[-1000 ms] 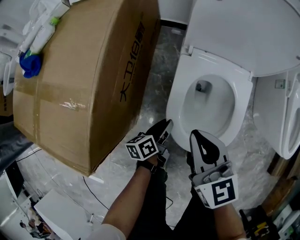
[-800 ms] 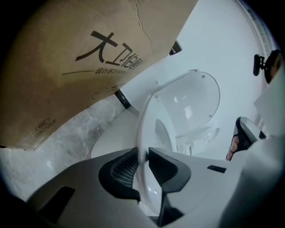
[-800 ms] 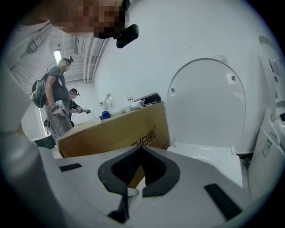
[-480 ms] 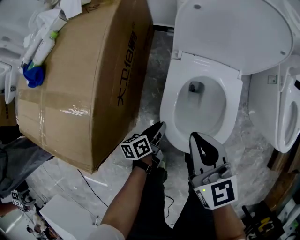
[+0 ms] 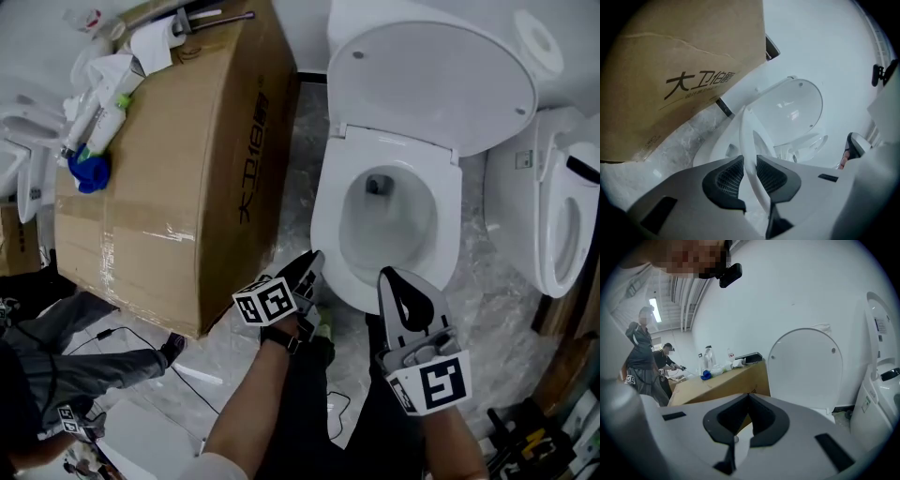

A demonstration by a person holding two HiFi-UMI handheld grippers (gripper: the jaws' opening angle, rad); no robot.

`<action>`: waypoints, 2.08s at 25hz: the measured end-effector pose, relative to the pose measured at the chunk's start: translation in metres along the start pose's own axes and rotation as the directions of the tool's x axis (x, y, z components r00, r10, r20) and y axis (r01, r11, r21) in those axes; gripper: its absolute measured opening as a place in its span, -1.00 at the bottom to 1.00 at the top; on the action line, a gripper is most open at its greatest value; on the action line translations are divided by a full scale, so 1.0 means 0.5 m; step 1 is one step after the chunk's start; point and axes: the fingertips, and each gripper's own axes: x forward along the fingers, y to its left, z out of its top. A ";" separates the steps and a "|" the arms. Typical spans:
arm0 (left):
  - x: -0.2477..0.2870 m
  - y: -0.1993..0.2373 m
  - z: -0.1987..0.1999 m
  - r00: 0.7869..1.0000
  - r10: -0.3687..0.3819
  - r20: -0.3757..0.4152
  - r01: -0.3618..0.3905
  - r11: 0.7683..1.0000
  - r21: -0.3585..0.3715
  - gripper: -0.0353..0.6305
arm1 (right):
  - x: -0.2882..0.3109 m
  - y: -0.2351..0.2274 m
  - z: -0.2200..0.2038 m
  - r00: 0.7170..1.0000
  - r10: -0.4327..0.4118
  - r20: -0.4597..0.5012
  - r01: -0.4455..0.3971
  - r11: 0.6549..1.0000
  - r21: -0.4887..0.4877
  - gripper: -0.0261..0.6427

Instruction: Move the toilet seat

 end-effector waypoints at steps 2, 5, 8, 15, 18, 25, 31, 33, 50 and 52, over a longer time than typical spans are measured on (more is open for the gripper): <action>-0.012 -0.032 0.017 1.000 -0.004 0.002 0.004 1.000 0.010 -0.63 | -0.007 -0.001 0.029 1.000 -0.004 0.009 0.004 1.000 0.001 -0.89; -0.027 -0.081 0.043 1.000 -0.011 0.009 0.011 1.000 0.016 -0.60 | -0.022 -0.002 0.078 1.000 -0.006 0.025 0.006 1.000 -0.002 -0.89; -0.039 -0.127 0.073 1.000 -0.017 0.012 0.017 1.000 0.014 -0.57 | -0.037 -0.003 0.133 0.999 -0.007 0.044 0.008 1.000 -0.014 -0.89; -0.051 -0.239 0.144 0.996 -0.081 0.023 0.082 0.996 -0.041 -0.46 | -0.063 -0.026 0.246 0.997 -0.017 0.080 0.020 0.999 -0.034 -0.89; -0.050 -0.271 0.179 0.994 -0.096 0.051 0.100 0.992 -0.074 -0.43 | -0.064 -0.039 0.290 0.995 -0.016 0.095 0.021 0.999 -0.048 -0.89; -0.023 -0.350 0.278 0.982 -0.133 0.135 0.154 0.976 -0.156 -0.34 | -0.060 -0.078 0.384 0.991 -0.002 0.132 0.014 0.996 -0.089 -0.89; -0.003 -0.389 0.339 0.973 -0.123 0.196 0.166 0.962 -0.219 -0.29 | -0.051 -0.121 0.447 0.989 0.007 0.151 0.008 0.995 -0.100 -0.89; 0.005 -0.403 0.358 0.967 -0.129 0.218 0.180 0.956 -0.233 -0.28 | -0.049 -0.135 0.462 0.988 0.014 0.156 0.003 0.995 -0.105 -0.89; 0.095 -0.506 0.523 0.841 -0.249 0.481 0.415 0.867 -0.276 -0.22 | 0.006 -0.253 0.508 0.986 0.089 0.140 -0.071 0.989 -0.126 -0.89; 0.104 -0.509 0.533 0.832 -0.250 0.495 0.421 0.866 -0.271 -0.22 | 0.012 -0.264 0.505 0.986 0.097 0.137 -0.080 0.989 -0.127 -0.89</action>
